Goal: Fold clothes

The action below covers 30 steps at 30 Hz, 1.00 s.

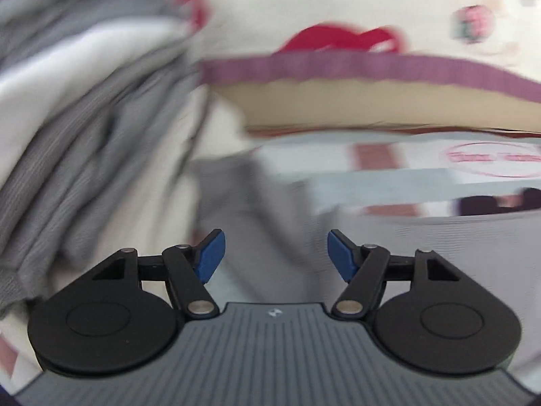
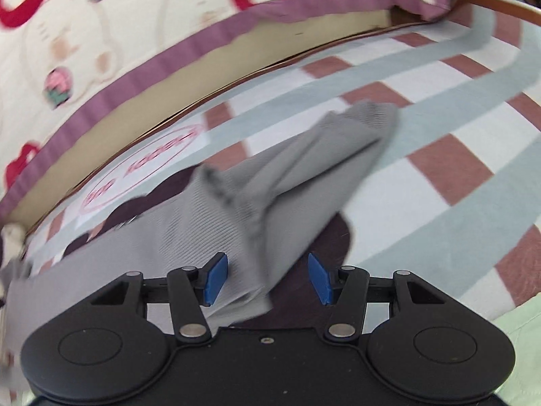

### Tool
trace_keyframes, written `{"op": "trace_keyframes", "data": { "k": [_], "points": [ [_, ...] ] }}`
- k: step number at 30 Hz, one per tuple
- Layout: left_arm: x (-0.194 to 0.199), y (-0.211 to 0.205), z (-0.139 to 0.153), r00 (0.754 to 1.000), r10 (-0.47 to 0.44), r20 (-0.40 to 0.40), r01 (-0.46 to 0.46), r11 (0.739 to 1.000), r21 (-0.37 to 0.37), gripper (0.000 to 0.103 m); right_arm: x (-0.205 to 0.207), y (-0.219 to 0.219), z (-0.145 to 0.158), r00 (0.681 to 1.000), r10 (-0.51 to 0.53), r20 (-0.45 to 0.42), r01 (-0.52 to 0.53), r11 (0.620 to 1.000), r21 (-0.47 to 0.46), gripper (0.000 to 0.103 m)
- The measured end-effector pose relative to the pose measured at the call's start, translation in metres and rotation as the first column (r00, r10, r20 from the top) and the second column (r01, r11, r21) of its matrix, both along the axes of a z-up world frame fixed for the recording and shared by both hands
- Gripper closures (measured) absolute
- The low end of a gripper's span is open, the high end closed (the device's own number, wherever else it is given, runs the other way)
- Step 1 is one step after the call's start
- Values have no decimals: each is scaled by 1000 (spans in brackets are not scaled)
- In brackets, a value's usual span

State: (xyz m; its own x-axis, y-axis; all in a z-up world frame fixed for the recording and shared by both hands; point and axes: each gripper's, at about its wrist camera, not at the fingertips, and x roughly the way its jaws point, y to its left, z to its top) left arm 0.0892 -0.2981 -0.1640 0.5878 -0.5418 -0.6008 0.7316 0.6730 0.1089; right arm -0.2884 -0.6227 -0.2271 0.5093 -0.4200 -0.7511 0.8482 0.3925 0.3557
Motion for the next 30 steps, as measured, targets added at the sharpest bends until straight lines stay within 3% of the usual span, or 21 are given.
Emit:
{"op": "trace_keyframes", "data": {
  "k": [4,9,11,14,17,19,22,23,25,26,30],
  "points": [
    [-45,-24,9,976,-215,20,215,975,-56,36,-16,-29,-2,988,-74,138,71,997,29,45],
    [-101,-68,16,898,-435,-69,429,899,-92,36,-24,-74,-10,934,-170,314,116,976,184,45],
    [-126,-87,16,866,-493,-83,485,869,-100,36,-19,-90,-16,924,-220,313,139,955,260,44],
    [-163,-114,17,817,-572,-75,564,820,-101,36,2,-106,-18,937,-223,267,135,940,313,35],
    [-194,-139,14,781,-620,-77,613,784,-98,36,26,-108,-16,962,-204,184,141,942,304,33],
    [-211,-154,9,764,-637,-99,630,771,-99,36,41,-103,-14,970,-197,139,153,948,279,25],
    [-231,-174,-1,788,-605,-114,604,796,-42,36,52,-95,-12,970,-226,92,200,953,225,25],
    [-237,-180,-4,807,-583,-98,586,811,1,36,56,-92,-12,968,-238,77,218,954,206,26],
    [-241,-184,-9,803,-586,-109,592,806,21,36,62,-95,-10,965,-257,40,249,957,150,51],
    [-241,-184,-10,796,-592,-126,599,801,17,36,63,-99,-8,971,-234,41,228,967,113,98],
    [-232,-177,-18,801,-562,-207,575,818,7,36,47,-103,2,988,-118,95,122,992,-32,97]
  ]
}}
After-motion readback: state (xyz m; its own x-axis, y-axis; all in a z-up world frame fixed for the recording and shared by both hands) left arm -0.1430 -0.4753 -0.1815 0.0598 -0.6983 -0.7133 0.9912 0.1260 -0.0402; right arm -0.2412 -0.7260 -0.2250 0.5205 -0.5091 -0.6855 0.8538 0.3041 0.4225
